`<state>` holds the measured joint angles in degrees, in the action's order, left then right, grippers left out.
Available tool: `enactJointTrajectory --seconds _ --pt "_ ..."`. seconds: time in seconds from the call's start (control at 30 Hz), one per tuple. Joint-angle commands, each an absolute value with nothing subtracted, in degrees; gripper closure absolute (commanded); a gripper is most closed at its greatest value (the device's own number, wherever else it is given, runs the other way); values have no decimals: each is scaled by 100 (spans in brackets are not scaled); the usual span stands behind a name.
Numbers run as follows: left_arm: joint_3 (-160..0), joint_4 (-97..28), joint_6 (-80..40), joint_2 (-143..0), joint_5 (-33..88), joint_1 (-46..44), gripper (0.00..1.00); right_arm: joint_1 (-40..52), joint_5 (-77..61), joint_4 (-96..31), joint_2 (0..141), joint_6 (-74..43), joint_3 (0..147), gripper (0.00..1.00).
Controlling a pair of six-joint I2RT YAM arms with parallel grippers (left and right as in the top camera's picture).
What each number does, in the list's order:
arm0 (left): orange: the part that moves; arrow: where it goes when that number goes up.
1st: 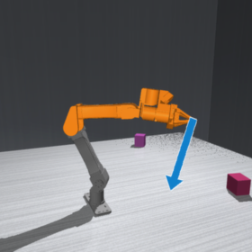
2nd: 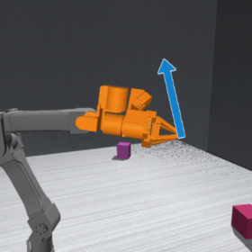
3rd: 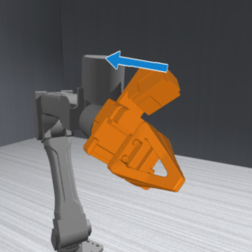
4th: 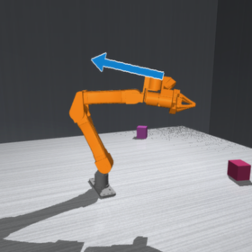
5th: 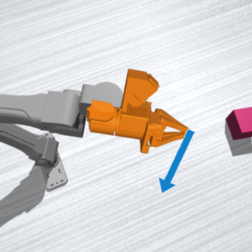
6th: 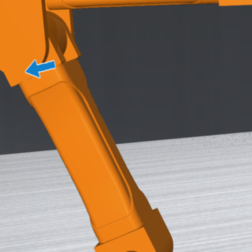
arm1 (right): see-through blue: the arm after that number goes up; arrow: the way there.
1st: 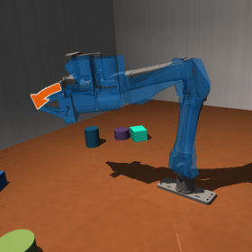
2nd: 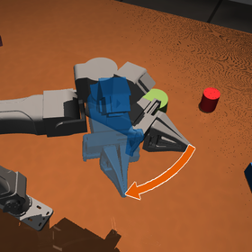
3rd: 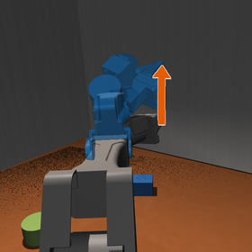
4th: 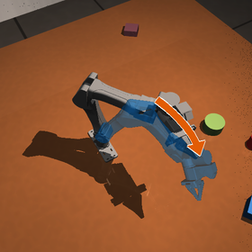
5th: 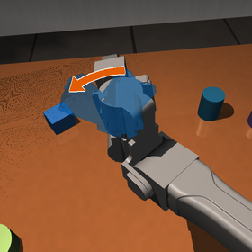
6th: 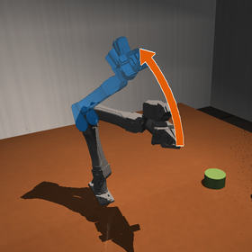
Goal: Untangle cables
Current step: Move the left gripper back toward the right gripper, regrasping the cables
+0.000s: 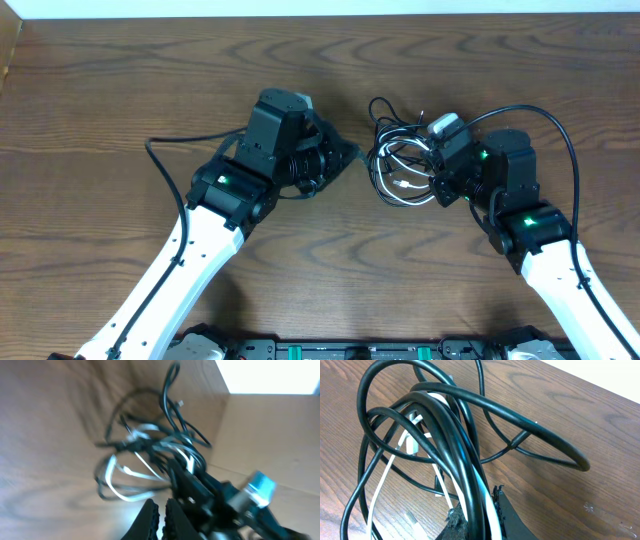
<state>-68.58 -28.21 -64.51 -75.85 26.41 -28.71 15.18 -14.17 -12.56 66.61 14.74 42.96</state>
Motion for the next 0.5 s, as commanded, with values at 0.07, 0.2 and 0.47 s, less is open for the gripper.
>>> enactJointTrajectory --seconds 0.07,0.2,0.47 --pt "-6945 -3063 -3420 -7703 2040 -2860 49 1498 -1518 -1223 6641 1417 4283 99" --pt "-6945 -3105 -1975 -7854 2047 -2869 30 1498 -1520 -1223 6641 1417 4283 99" --pt "-6945 -2958 -432 -8219 2045 -2869 30 1498 -1520 -1223 6641 1417 4283 99"
